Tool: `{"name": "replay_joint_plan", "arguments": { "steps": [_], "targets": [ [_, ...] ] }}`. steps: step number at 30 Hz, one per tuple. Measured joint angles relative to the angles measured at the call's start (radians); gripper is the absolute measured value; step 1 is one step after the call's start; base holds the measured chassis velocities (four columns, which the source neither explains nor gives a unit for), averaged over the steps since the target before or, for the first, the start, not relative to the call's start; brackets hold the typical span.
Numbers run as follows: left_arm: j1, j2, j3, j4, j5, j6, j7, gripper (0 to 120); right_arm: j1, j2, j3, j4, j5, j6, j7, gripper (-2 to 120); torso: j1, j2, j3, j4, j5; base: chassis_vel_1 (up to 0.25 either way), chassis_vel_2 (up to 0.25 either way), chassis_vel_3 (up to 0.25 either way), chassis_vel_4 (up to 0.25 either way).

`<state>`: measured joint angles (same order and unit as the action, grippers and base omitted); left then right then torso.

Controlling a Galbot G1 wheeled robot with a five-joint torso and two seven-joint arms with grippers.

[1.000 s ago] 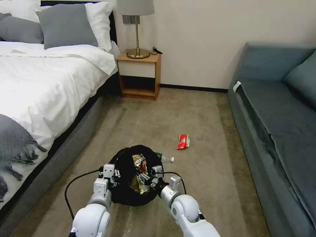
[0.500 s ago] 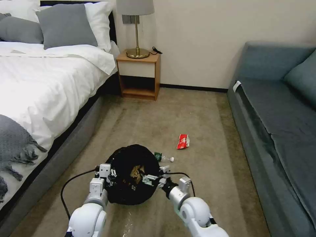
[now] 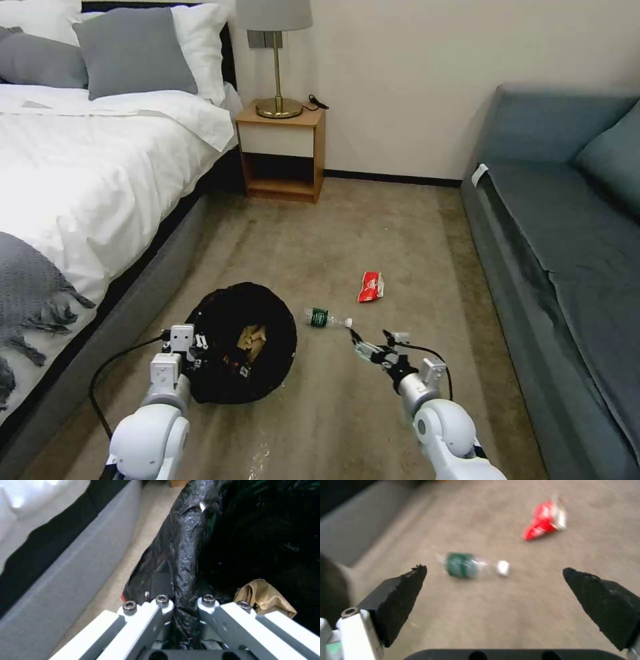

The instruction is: Pick up the trash bin, then pick up the garbage on the floor and place it into the trash bin.

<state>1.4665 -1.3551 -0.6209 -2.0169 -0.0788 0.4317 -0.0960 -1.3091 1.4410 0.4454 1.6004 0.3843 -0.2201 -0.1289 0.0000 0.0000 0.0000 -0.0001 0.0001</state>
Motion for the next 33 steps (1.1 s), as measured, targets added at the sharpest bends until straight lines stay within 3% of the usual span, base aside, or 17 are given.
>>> {"name": "replay_joint_plan", "arguments": {
  "steps": [11, 33],
  "targets": [
    [0.0, 0.004, -0.044, 0.025, -0.002, -0.009, 0.0, 2, 0.016, 0.0, 0.025, -0.079, -0.019, 0.009, 0.018, 100, 0.0, 0.0, 0.0, 0.0001, -0.0001, 0.0, 0.0, 0.0, 0.0],
    [0.0, -0.008, -0.032, 0.037, 0.008, -0.024, 0.001, 2, 0.017, 0.0, 0.027, -0.095, -0.025, 0.02, 0.01, 100, 0.0, 0.0, 0.0, 0.0001, -0.0001, -0.023, 0.022, 0.019, -0.02]
  ]
}}
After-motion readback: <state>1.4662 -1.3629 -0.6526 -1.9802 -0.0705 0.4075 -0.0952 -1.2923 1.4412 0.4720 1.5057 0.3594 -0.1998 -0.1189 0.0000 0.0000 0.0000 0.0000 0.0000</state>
